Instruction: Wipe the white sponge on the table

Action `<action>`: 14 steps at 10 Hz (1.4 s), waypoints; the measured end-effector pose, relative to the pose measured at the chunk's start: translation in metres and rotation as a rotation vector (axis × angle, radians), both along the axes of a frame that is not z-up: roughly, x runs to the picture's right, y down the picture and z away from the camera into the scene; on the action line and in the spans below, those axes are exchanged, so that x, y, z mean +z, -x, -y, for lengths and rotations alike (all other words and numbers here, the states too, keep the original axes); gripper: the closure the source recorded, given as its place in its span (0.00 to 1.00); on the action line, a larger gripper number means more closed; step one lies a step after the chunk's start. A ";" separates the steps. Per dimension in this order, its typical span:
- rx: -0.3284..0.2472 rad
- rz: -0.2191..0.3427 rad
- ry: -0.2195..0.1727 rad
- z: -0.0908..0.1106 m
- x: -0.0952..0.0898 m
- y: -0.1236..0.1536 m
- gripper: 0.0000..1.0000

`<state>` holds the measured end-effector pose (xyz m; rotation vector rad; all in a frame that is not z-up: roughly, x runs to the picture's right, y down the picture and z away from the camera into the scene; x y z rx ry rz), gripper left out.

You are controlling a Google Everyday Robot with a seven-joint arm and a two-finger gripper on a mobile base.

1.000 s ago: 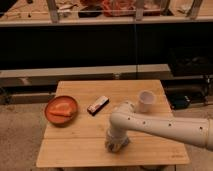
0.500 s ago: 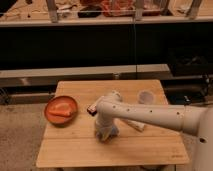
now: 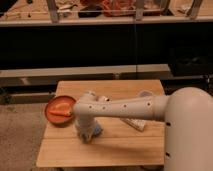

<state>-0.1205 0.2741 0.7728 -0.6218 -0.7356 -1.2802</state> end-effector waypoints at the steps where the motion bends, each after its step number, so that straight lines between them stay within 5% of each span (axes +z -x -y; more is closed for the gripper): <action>1: -0.028 0.011 -0.001 -0.010 -0.009 0.000 0.96; 6: -0.044 0.032 -0.004 -0.048 -0.043 -0.039 0.96; 9: -0.018 -0.022 -0.018 -0.056 -0.047 -0.076 0.96; 14: 0.122 -0.127 -0.057 -0.022 -0.025 -0.134 0.96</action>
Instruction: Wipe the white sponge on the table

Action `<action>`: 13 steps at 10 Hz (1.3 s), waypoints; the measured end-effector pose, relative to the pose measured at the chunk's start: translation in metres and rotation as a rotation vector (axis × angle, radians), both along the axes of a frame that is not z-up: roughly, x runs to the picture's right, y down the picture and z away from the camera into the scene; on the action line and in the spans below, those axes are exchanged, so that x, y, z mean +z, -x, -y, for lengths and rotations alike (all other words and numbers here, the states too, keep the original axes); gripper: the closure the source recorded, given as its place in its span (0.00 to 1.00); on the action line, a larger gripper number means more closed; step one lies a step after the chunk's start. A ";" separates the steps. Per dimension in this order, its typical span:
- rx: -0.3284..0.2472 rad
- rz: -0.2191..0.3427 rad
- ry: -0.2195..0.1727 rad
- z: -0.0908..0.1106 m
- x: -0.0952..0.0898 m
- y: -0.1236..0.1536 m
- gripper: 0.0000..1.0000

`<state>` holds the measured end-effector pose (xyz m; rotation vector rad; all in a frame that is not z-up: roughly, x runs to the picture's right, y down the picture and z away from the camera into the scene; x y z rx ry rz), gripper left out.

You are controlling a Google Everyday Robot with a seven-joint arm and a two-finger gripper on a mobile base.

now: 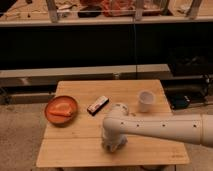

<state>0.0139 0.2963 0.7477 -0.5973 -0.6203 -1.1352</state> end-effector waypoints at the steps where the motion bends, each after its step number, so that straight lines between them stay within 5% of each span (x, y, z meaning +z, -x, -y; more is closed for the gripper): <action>1: 0.019 -0.011 -0.006 0.009 0.006 0.000 0.96; 4: 0.048 -0.016 -0.015 0.033 0.021 0.015 0.96; 7: 0.029 0.010 -0.024 0.035 0.021 0.049 0.96; 13: -0.097 0.134 -0.024 -0.007 -0.017 0.095 0.96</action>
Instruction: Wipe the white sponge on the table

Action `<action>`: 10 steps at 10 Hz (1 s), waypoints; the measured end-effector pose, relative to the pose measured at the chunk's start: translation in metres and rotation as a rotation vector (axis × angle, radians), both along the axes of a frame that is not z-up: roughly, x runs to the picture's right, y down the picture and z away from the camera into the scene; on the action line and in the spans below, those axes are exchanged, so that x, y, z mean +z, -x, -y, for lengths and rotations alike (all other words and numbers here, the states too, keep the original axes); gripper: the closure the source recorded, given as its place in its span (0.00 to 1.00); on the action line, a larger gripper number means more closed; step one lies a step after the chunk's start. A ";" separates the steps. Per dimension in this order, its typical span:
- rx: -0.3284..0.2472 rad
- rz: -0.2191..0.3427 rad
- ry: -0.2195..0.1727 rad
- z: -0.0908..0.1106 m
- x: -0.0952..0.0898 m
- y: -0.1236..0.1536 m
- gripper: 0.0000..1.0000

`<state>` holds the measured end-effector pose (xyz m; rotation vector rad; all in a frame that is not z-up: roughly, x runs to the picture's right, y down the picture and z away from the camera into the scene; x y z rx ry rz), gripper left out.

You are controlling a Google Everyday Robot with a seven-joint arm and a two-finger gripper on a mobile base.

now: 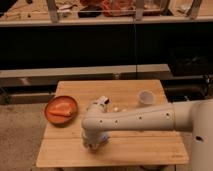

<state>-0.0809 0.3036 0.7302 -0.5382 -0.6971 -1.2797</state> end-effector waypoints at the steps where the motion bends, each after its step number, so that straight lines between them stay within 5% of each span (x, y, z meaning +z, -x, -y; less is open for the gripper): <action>1: -0.014 0.016 -0.001 -0.017 -0.013 0.000 0.96; 6: -0.012 0.029 0.011 -0.050 -0.030 -0.033 0.96; 10: 0.104 -0.050 0.003 -0.036 -0.015 -0.090 0.96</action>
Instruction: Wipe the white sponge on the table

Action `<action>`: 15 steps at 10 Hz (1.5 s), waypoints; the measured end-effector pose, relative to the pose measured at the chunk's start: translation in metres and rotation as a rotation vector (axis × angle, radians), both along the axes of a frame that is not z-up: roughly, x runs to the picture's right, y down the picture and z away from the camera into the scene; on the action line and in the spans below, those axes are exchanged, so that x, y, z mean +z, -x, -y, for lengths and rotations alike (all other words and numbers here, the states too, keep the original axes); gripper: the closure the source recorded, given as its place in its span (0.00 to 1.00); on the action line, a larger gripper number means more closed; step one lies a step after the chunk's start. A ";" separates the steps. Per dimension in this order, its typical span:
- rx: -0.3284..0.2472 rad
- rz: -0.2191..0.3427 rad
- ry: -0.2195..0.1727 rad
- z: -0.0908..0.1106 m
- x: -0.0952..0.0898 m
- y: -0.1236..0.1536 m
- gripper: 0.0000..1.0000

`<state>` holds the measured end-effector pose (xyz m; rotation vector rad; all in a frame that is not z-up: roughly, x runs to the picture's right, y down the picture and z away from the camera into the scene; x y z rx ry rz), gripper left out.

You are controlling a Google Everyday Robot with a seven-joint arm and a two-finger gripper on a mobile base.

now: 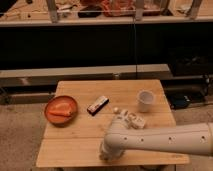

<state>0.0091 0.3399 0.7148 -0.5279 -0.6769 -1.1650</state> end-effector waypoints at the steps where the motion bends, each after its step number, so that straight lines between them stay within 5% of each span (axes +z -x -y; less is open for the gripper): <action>1: 0.025 -0.016 -0.006 0.012 0.007 -0.007 0.96; 6: 0.041 -0.023 -0.002 0.049 0.038 0.006 0.96; 10: 0.010 0.000 -0.016 0.065 0.039 0.043 0.96; 15: -0.100 0.052 -0.016 0.040 0.018 0.081 0.96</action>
